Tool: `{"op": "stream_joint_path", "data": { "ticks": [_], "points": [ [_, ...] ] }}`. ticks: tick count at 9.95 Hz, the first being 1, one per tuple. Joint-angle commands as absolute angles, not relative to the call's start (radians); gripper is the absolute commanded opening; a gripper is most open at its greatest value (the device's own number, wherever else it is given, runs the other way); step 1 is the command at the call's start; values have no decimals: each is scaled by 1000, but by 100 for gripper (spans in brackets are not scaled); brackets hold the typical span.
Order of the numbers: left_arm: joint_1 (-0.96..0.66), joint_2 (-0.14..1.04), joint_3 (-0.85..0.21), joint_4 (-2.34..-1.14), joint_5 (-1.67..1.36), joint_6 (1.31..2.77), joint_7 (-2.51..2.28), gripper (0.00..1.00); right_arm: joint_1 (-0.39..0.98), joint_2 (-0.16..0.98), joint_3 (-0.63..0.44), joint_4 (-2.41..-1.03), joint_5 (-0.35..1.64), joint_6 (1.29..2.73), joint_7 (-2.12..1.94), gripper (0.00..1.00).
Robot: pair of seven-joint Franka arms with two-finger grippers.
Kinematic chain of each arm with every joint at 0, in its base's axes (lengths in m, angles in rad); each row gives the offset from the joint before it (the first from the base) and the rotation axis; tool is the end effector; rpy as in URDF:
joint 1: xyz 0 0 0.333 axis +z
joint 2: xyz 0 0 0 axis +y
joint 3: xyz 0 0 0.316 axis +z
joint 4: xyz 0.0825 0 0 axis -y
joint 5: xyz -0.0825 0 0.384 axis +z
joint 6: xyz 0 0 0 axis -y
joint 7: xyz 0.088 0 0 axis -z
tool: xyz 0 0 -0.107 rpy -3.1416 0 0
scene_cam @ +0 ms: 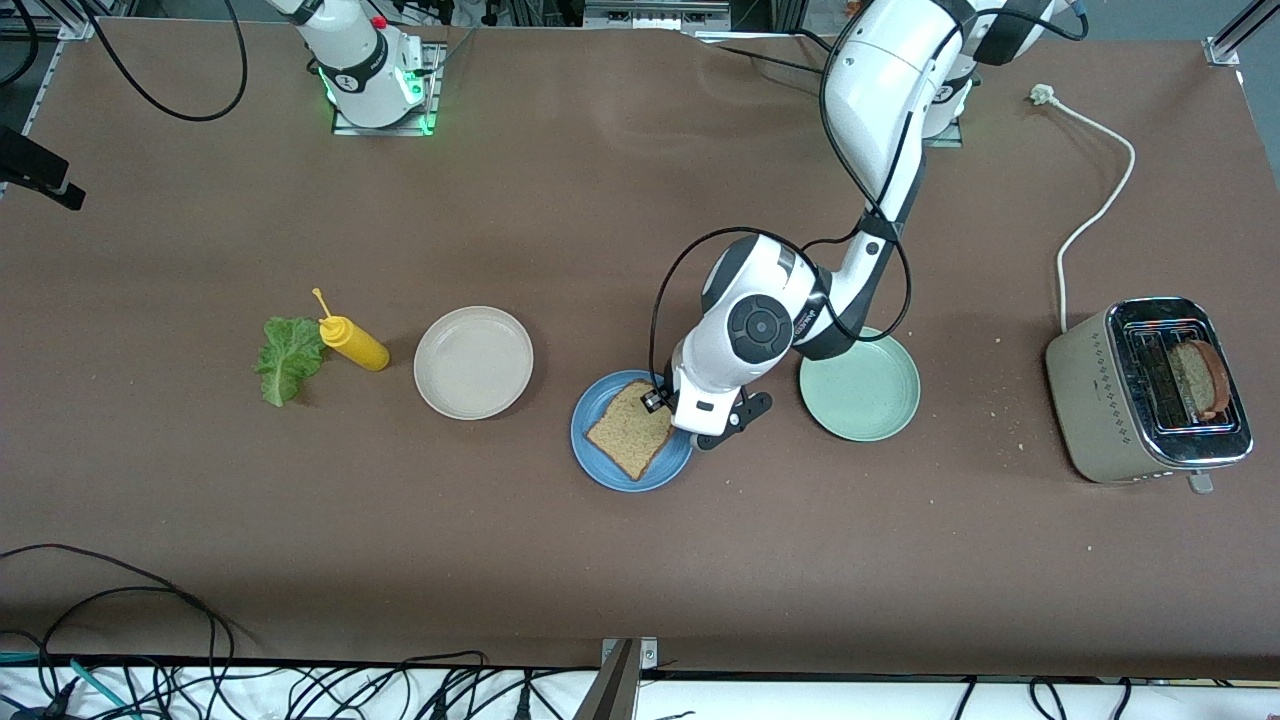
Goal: Make sandwich in blue plate with both arms
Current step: 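Lower the bread onto the blue plate and open the left gripper, then raise the left gripper back to the toaster while the right gripper reaches the lettuce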
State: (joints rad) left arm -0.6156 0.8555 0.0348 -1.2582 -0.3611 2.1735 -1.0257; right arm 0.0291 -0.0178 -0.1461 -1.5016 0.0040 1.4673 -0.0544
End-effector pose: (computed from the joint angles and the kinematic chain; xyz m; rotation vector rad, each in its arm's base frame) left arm 0.6237 -0.4338 0.2507 2.7547 0.8961 -0.2300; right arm 0.5348 -0.0632 0.6574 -3.1320 0.0974 0.0252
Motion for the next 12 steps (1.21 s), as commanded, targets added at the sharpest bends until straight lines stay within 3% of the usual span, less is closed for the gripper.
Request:
{"op": "stream_joint_path", "data": {
  "ticks": [1,2,4,6,8,12],
  "points": [
    [-620,844,44,-1275,-377,2154,-1017,15,31,-11,-146,-1489,15,1463,-60,100],
    [-618,839,44,-1275,-379,2152,-1023,38,32,-14,-141,-1489,29,1462,-61,100],
    [-617,833,48,-1275,-379,2152,-1025,69,34,-20,-137,-1489,96,1456,-69,100],
    [-612,810,66,-1272,-377,2113,-1022,88,35,-14,-135,-1489,103,1459,-61,100],
    [-574,740,95,-1269,-339,1964,-1003,98,35,-14,-138,-1489,101,1465,-63,100],
    [-396,563,95,-1272,-264,1630,-818,100,31,-3,-143,-1489,20,1468,-63,100]
  ]
}}
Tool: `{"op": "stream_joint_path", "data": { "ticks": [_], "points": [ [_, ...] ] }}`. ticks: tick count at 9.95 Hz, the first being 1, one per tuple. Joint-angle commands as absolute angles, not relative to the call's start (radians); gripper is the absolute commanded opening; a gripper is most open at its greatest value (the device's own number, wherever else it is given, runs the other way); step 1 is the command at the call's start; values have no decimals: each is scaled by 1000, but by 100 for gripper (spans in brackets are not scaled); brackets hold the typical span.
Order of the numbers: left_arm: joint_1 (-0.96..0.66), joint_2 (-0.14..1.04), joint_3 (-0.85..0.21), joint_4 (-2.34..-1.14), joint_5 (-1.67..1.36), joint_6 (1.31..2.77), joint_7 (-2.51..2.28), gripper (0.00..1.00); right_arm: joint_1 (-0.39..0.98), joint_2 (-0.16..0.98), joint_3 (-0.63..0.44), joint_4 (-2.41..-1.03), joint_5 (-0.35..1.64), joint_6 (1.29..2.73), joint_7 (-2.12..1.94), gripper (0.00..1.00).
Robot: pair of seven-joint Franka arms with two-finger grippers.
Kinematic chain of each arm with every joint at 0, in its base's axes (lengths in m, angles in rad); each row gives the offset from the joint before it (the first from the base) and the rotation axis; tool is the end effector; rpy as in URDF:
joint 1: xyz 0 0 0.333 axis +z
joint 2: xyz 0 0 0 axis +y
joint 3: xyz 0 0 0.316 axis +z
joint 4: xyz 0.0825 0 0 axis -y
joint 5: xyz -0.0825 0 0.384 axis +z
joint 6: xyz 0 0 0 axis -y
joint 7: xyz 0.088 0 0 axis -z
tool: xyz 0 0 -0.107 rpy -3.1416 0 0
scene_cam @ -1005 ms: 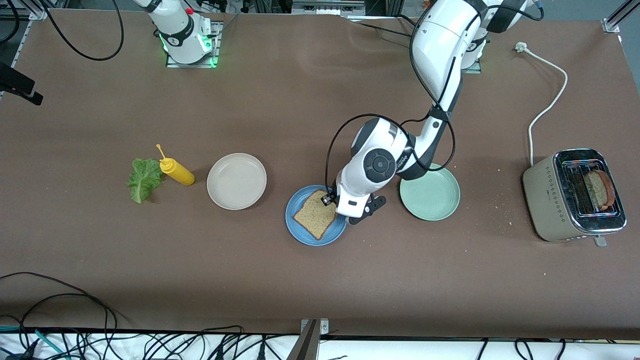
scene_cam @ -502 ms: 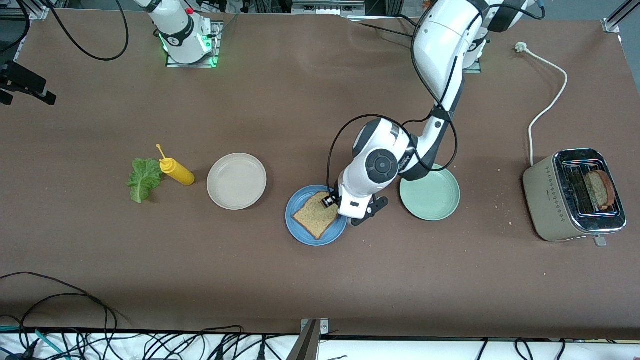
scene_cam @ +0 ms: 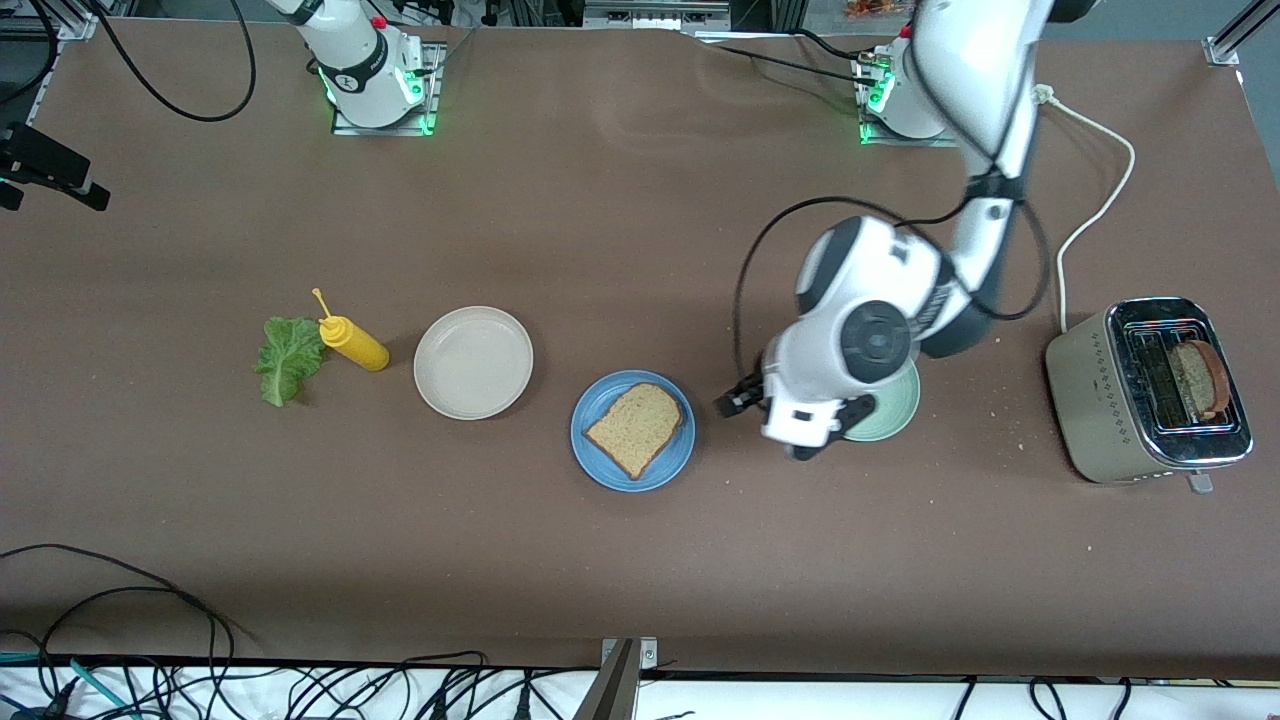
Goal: Make sandwich in blue plate with both arms
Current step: 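Raise the left gripper back to the toaster while the right gripper reaches the lettuce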
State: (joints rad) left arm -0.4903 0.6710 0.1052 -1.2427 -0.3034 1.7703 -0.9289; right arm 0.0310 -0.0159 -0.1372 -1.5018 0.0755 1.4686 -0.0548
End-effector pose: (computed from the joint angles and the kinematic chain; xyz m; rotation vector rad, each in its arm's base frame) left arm 0.6530 -0.3128 0.3632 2.8864 0.9039 -0.3775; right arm 0.5371 -0.0492 0.6568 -3.0623 0.0679 0.0171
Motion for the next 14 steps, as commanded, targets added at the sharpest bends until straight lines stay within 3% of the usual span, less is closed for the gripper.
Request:
{"op": "stream_joint_path", "data": {
  "ticks": [1,3,5,7,10,12,14],
  "points": [
    [-359,525,97,-1272,-235,1579,-789,100,34,20,-138,-1489,-26,1470,-64,100],
    [-278,451,95,-1272,-199,1488,-718,100,32,34,-141,-1515,-44,1448,-83,100],
    [-215,370,94,-1273,-126,1387,-623,100,25,150,-146,-1549,-48,1389,-103,100],
    [-155,316,94,-1275,-117,1373,-510,100,3,251,-149,-1590,-35,1467,-104,100],
    [-85,266,92,-1279,-48,1378,-265,100,-2,244,-149,-1800,-37,1818,-104,100],
    [-55,246,92,-1317,-48,1406,-190,99,-3,277,-152,-1955,-35,2134,-101,100],
    [-46,215,94,-1364,-46,1456,-161,100,-2,351,-152,-2002,-34,2285,-89,100]
  ]
}}
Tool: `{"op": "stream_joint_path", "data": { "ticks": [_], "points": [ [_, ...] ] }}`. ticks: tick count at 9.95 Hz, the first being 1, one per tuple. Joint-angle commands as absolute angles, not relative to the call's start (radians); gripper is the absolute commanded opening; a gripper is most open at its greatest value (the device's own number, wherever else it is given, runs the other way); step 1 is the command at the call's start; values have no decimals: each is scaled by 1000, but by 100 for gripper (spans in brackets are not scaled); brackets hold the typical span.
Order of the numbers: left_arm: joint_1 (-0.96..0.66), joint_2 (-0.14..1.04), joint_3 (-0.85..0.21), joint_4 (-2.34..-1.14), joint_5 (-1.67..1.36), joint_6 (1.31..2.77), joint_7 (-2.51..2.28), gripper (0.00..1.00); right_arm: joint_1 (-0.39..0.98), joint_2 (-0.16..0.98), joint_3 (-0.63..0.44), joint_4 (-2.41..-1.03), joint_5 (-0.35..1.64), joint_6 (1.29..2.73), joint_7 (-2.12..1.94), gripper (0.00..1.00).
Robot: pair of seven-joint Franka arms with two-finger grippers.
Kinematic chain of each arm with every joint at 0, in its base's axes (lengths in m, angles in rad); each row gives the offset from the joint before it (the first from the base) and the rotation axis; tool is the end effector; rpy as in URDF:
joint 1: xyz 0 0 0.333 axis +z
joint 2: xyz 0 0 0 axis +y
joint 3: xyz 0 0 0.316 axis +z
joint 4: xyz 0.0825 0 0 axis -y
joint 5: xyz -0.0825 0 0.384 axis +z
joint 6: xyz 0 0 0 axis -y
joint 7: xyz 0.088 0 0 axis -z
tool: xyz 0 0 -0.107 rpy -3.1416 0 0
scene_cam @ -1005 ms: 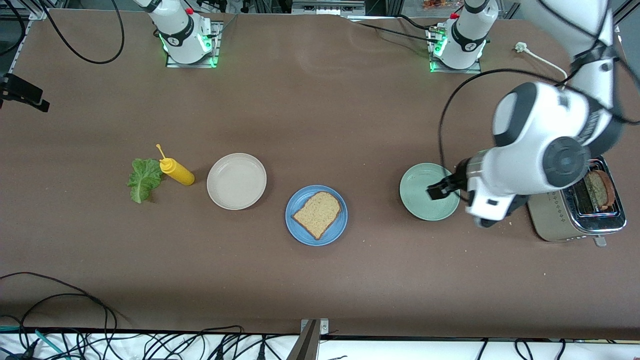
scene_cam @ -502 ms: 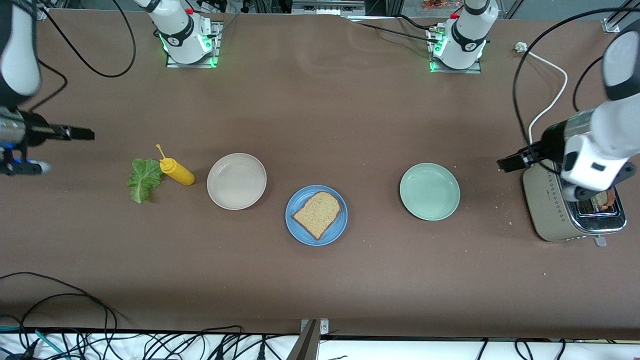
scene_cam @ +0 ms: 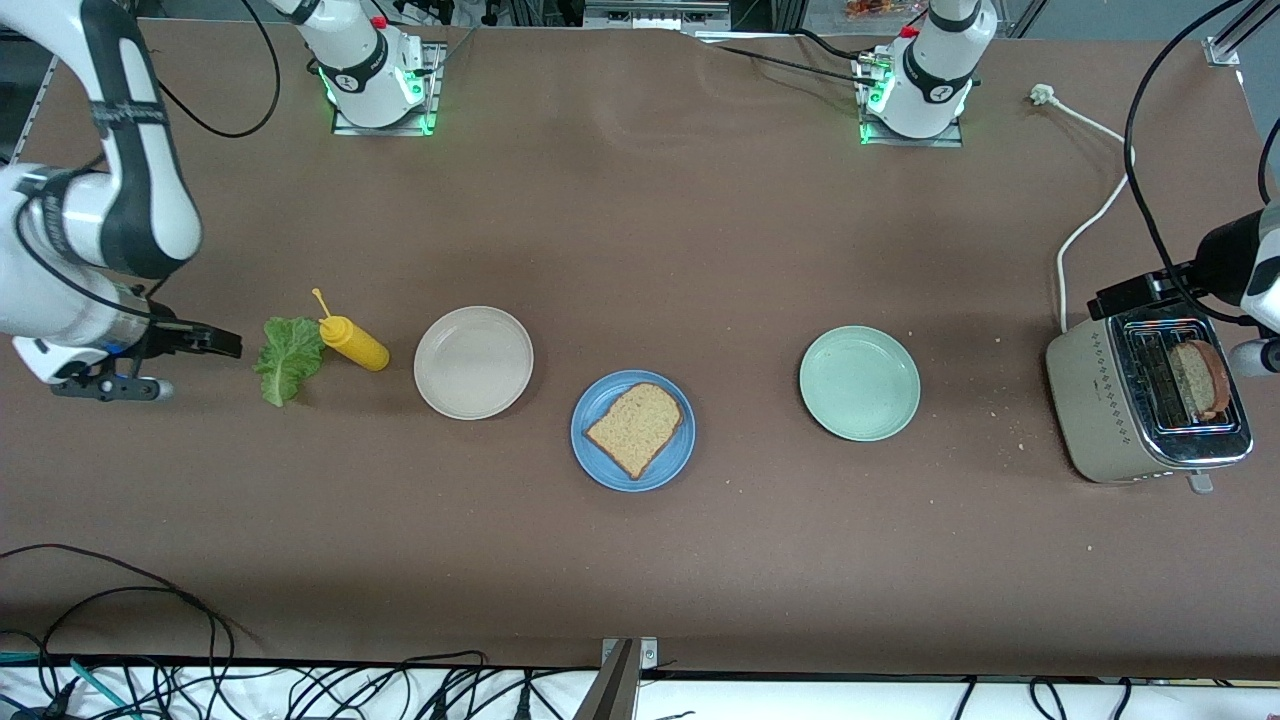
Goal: Make sandwich in blue plate with both arms
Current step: 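Raise the left gripper back to the toaster while the right gripper reaches the lettuce, then grasp the green lettuce leaf with the right gripper and lift it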
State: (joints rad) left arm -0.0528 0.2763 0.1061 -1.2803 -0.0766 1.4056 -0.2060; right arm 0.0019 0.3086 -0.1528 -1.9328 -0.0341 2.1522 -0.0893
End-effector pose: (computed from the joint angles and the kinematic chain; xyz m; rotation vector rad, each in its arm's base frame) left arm 0.6190 0.0141 0.5843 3.0726 0.3869 -0.2370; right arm 0.5984 -0.0885 0.3227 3.0743 -0.0561 -0.1451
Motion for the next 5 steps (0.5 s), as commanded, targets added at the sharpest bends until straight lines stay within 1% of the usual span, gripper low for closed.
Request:
{"op": "stream_joint_path", "data": {
  "ticks": [1,2,3,5],
  "points": [
    [-46,215,95,-1356,-46,1456,-150,100,-2,383,-150,-2019,-34,2330,-94,100],
    [-46,215,100,-1351,-46,1456,-128,100,2,390,-149,-2045,-34,2367,-94,100],
    [-20,215,101,-1342,-45,1456,-76,100,2,402,-147,-2055,-34,2375,-94,100],
    [23,201,95,-1325,-116,1450,6,100,2,437,-144,-2056,-29,2379,-91,89]
  ]
}}
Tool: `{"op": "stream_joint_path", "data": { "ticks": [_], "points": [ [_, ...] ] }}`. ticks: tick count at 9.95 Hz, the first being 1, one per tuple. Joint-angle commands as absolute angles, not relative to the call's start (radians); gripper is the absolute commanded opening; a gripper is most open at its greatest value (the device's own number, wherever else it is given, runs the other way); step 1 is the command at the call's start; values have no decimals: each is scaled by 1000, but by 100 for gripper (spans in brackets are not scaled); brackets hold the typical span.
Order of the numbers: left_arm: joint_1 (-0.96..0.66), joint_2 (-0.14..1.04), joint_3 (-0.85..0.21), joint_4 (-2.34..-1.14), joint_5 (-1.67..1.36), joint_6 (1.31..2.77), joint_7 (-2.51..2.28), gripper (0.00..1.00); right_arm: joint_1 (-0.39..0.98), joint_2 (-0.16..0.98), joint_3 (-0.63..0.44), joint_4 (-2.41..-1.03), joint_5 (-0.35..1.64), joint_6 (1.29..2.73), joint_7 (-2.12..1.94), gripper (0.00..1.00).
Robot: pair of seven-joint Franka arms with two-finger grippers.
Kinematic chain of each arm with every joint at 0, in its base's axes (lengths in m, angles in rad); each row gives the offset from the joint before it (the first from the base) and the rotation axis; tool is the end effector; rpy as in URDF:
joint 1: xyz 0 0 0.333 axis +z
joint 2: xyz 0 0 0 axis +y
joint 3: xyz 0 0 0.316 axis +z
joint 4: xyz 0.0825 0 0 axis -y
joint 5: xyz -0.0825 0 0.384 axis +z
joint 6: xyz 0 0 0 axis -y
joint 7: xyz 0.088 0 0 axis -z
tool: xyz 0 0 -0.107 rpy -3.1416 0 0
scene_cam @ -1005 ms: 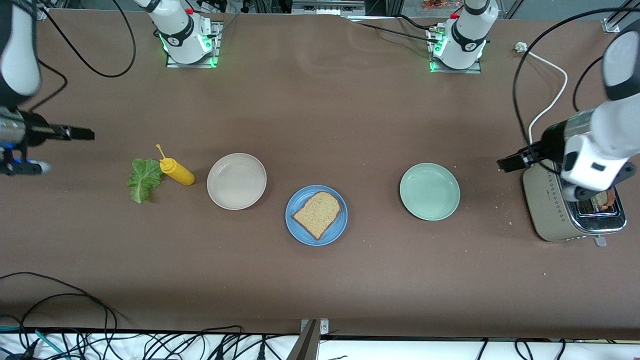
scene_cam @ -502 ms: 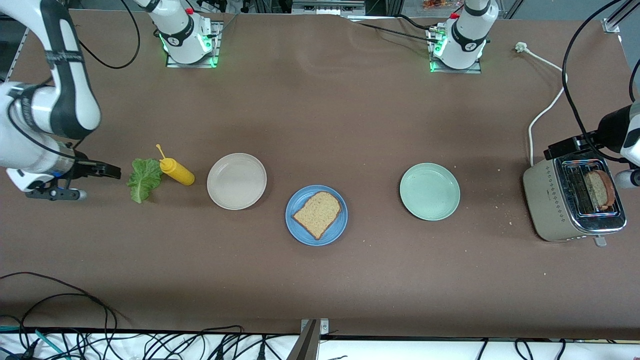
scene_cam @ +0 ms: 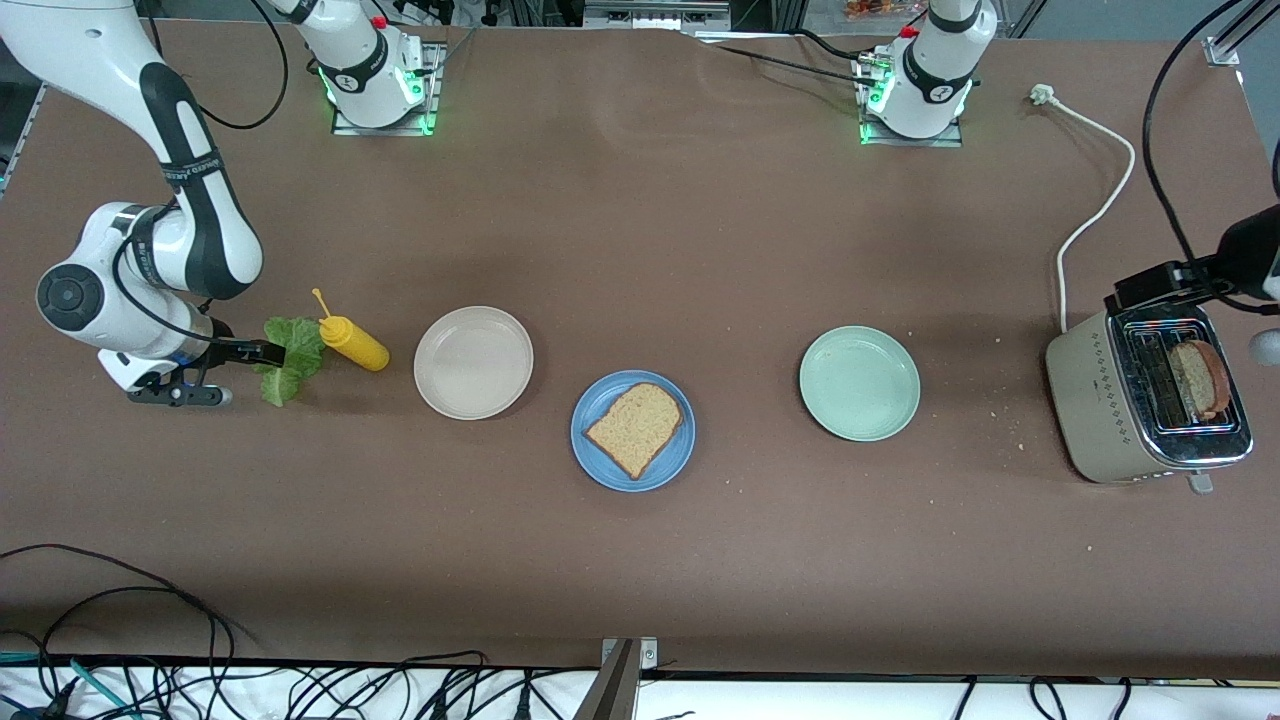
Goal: Make sandwich in blue plate with both arms
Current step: 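Grasp the green lettuce leaf with the right gripper and lift it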
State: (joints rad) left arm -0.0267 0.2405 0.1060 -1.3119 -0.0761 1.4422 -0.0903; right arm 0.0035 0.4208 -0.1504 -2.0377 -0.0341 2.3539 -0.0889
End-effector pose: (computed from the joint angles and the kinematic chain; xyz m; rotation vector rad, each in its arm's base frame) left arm 0.6126 0.0312 0.5946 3.0769 0.2502 -0.1688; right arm 0.5814 -0.0852 0.2291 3.0644 -0.0350 -0.1686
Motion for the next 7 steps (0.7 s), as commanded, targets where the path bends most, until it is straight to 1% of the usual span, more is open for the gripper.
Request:
{"op": "stream_joint_path", "data": {
  "ticks": [1,2,3,4,5,6,7],
  "points": [
    [20,202,92,-1324,-117,1450,3,100,2,455,-140,-2056,-14,2417,-91,87],
    [17,202,89,-1324,-115,1450,-5,100,2,475,-138,-2056,-14,2478,-97,86],
    [15,204,89,-1324,-114,1450,-5,100,2,488,-138,-2056,-14,2500,-97,71],
    [14,206,89,-1324,-114,1450,-6,100,2,498,-137,-2048,-14,2502,-97,42],
    [14,206,89,-1324,-114,1450,-6,100,2,497,-137,-2033,-14,2491,-104,11],
    [14,206,89,-1324,-115,1450,-6,100,-2,497,-137,-2033,-14,2479,-112,1],
    [11,206,83,-1324,-114,1450,-6,100,-5,497,-140,-2022,-14,2458,-162,1]
  ]
}}
